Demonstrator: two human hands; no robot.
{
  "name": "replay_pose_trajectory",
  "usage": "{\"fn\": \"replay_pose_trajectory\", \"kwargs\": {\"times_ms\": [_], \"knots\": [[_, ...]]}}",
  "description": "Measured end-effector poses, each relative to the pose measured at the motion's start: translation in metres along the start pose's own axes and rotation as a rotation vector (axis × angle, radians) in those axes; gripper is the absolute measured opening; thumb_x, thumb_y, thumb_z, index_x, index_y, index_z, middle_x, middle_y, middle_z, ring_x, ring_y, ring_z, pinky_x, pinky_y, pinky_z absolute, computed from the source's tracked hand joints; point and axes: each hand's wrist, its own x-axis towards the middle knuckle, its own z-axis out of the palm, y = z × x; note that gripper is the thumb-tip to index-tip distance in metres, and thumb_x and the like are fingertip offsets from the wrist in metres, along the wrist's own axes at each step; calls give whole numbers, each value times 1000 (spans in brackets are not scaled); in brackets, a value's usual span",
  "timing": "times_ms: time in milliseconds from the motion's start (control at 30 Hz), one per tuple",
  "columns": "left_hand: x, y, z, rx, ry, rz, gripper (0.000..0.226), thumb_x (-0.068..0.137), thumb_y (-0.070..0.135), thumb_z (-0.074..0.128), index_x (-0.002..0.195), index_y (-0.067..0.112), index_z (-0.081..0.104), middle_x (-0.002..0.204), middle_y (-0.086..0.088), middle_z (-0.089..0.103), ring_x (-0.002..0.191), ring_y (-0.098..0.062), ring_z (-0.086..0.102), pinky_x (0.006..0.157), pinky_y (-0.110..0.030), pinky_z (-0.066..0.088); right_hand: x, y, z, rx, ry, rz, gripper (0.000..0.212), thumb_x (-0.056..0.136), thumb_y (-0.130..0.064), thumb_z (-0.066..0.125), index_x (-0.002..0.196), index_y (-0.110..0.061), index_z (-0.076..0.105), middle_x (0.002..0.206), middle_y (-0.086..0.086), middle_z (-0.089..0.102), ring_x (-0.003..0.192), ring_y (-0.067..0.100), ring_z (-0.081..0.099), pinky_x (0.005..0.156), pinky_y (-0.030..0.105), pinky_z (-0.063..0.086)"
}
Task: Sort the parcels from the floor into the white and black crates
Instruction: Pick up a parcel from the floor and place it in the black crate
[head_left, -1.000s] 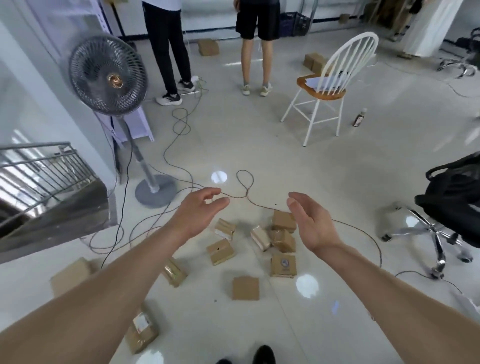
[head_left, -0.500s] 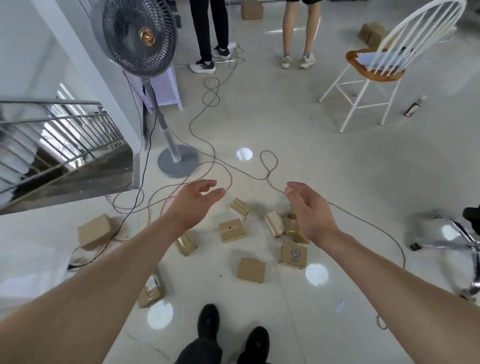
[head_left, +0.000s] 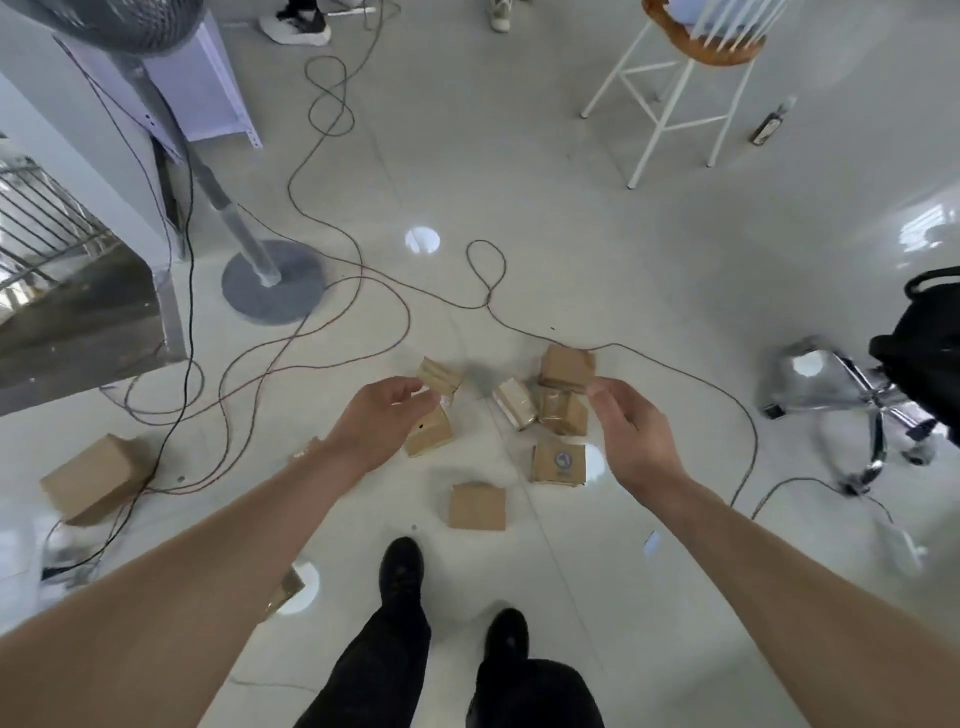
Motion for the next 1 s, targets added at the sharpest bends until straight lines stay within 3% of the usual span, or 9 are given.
{"fn": "replay_pose_trajectory", "kwargs": {"times_ms": [167, 233, 333, 433, 533, 667, 800, 867, 1000], "knots": [[52, -32, 31, 57, -70, -57, 30, 97, 36, 61, 121, 19, 68, 102, 11, 65, 98, -12, 59, 75, -24, 43, 34, 45, 39, -29, -21, 83, 30, 104, -39, 47, 107, -16, 65, 109, 18, 67, 104, 34, 59, 94, 43, 51], [79, -56, 50, 71, -100, -98, 19, 98, 35, 60, 106, 20, 68, 94, 5, 62, 85, -12, 55, 74, -27, 39, 53, 74, 58, -49, -59, 123, 28, 103, -43, 46, 101, -25, 67, 103, 15, 69, 98, 30, 62, 90, 42, 52], [123, -102, 84, 99, -135, -151, 13, 100, 36, 56, 102, 24, 58, 99, -2, 55, 93, -16, 48, 82, -31, 35, 87, 127, 89, -70, -119, 149, 42, 100, -50, 46, 103, -14, 66, 81, 7, 62, 74, 22, 55, 72, 40, 46], [171, -156, 122, 133, -149, -232, 17, 102, 39, 50, 99, 23, 49, 97, -1, 49, 89, -18, 44, 70, -32, 34, 127, 195, 125, -86, -147, 220, 32, 101, -51, 47, 85, -26, 59, 67, -10, 49, 64, 9, 46, 63, 33, 38], [220, -216, 159, 127, -153, -352, 24, 103, 40, 45, 96, 18, 50, 91, -2, 47, 78, -21, 42, 66, -34, 36, 166, 268, 168, -125, -198, 293, 55, 85, -74, 37, 105, -30, 62, 89, -9, 59, 87, 15, 56, 74, 33, 43], [281, -292, 205, 103, -172, -466, 30, 104, 43, 40, 94, 16, 48, 93, -4, 47, 87, -23, 43, 82, -39, 39, 210, 355, 219, -150, -277, 395, 62, 101, -61, 40, 151, -24, 48, 148, 0, 55, 137, 22, 49, 109, 38, 38], [336, -361, 245, 19, -193, -576, 32, 102, 56, 38, 110, 27, 50, 106, 5, 49, 103, -23, 46, 90, -42, 40, 252, 429, 271, -139, -305, 484, 68, 101, -63, 41, 157, -25, 39, 159, -2, 44, 144, 22, 41, 112, 37, 33], [360, -387, 260, -18, -212, -629, 50, 101, 59, 37, 136, 26, 50, 125, 3, 50, 116, -26, 48, 92, -44, 40, 270, 458, 295, -112, -298, 526, 69, 100, -64, 42, 157, -26, 39, 158, -4, 45, 143, 22, 42, 112, 38, 33], [390, -418, 285, -109, -213, -735, 70, 99, 65, 39, 157, 27, 33, 159, 0, 37, 139, -32, 42, 104, -50, 37, 294, 496, 337, -50, -274, 580, 71, 89, -75, 40, 131, -20, 57, 125, -2, 55, 121, 22, 50, 106, 40, 39]]}}
